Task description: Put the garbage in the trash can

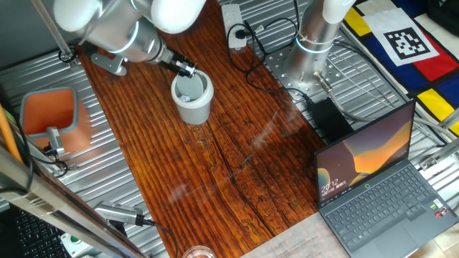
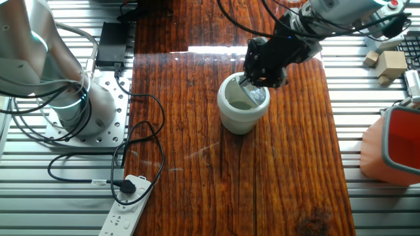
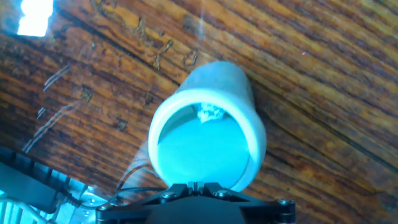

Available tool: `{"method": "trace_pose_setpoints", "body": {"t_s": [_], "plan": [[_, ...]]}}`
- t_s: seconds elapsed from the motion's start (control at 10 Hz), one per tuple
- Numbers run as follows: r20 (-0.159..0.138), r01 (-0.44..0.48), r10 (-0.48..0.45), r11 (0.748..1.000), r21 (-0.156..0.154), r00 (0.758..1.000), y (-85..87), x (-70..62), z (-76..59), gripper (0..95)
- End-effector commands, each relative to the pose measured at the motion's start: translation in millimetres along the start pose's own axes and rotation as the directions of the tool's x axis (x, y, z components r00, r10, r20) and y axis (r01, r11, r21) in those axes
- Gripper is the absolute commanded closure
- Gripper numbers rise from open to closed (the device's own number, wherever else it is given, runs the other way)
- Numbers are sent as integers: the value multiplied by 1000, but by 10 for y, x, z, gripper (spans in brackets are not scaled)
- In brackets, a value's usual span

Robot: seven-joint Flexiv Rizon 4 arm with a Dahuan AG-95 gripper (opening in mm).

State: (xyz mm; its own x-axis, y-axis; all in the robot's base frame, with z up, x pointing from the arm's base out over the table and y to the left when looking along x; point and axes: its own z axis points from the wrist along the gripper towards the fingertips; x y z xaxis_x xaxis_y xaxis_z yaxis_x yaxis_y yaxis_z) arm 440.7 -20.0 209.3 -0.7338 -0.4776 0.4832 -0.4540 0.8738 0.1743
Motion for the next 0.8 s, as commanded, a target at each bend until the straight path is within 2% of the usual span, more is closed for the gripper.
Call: {"method": "trace_pose_setpoints", "body": {"t_s": [0.1, 0.8], "plan": [[-1, 2, -2, 1000, -2, 1000, -11, -11, 3, 950], [10, -10, 10, 1000, 0, 1000, -4, -115, 63, 950]]}}
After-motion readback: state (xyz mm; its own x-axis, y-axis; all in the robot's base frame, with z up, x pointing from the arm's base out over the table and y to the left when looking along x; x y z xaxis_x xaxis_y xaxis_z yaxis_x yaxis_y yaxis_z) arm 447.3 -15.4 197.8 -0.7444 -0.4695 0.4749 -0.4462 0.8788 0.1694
